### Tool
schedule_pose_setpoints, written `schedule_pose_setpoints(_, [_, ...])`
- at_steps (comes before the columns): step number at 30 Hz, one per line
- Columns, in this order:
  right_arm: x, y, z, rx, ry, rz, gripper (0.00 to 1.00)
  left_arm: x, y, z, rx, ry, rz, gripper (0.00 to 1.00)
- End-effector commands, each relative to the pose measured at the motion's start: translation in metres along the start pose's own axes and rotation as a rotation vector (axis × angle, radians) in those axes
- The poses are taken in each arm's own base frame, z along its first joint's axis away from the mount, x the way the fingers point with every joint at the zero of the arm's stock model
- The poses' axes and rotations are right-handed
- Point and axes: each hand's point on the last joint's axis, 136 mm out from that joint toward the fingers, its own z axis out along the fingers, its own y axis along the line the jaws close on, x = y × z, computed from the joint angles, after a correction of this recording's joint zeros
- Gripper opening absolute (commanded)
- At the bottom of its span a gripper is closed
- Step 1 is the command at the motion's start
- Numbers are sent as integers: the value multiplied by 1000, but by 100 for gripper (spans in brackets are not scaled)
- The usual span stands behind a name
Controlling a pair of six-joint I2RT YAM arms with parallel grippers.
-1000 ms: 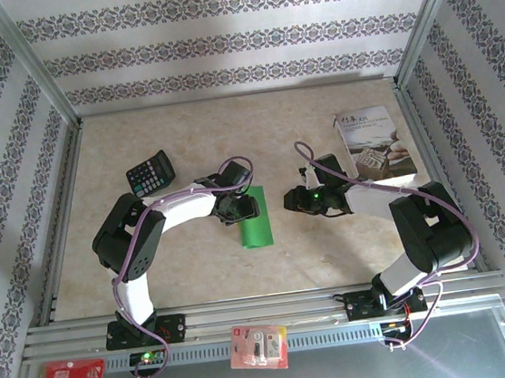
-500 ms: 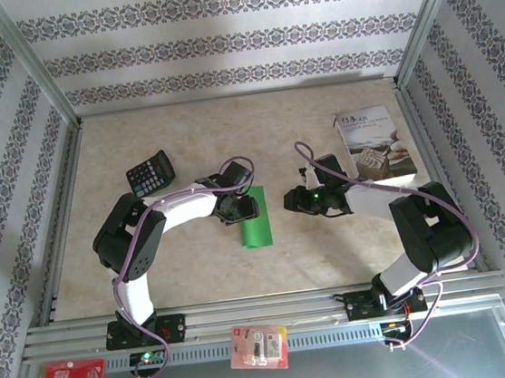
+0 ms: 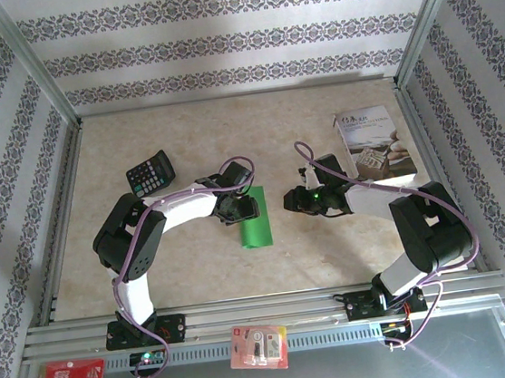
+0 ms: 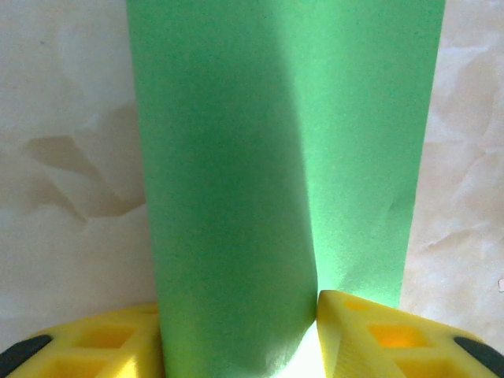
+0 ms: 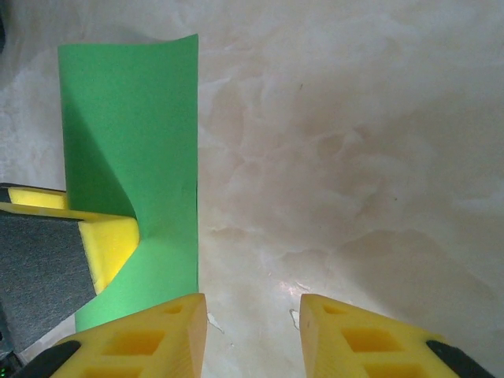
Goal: Fold a paper plane with a square sheet of paper (pick it up from the middle)
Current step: First fold the square sheet of paper in half at the center of the table, then hold the square sheet of paper at the center of the table.
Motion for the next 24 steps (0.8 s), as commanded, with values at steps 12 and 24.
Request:
schedule_pose_setpoints(12, [13, 41, 28, -129, 87, 32, 0, 2, 82, 39, -302, -36, 7, 48])
schedule_pose_setpoints(24, [24, 55, 46, -174, 133, 51, 0, 3, 83, 40, -307, -35, 8, 48])
